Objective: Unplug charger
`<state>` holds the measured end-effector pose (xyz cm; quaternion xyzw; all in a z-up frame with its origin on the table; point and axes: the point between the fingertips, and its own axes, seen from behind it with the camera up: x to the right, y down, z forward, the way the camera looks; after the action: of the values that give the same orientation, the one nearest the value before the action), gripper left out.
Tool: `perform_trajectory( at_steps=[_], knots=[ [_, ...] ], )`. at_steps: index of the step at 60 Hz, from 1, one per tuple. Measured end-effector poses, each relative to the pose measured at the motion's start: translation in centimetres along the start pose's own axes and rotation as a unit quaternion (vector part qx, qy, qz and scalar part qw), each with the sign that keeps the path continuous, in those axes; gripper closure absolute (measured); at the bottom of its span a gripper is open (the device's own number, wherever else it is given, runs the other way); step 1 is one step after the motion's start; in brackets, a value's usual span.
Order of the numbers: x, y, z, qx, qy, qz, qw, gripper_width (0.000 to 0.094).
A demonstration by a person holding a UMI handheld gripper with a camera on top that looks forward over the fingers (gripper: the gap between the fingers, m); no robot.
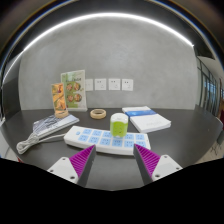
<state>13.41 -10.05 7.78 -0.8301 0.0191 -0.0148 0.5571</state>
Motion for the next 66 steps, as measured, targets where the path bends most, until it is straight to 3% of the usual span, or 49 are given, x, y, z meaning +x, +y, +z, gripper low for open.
perform_trajectory(
  at_steps=[24, 26, 29, 41, 54, 60, 66],
  knots=[
    [1.5, -4.5, 13.9, 0.041, 0.001, -0.016, 0.999, 0.0182],
    [1.7, -4.7, 14.5, 0.043, 0.008, -0.016, 0.999, 0.0205],
    [2.4, -4.8, 15.1, 0.04, 0.027, -0.014, 0.999, 0.0436],
    [2.5, -4.9, 15.0, 0.062, 0.055, -0.001, 0.997, 0.0593],
    [2.6, -6.0, 14.5, 0.058, 0.061, 0.043, 0.996, 0.0598],
    [3.8, -11.1, 11.7, 0.122, 0.071, 0.058, 0.988, 0.0598],
    [5.3, -15.6, 9.3, 0.153, 0.079, 0.054, 0.984, 0.0598]
  ],
)
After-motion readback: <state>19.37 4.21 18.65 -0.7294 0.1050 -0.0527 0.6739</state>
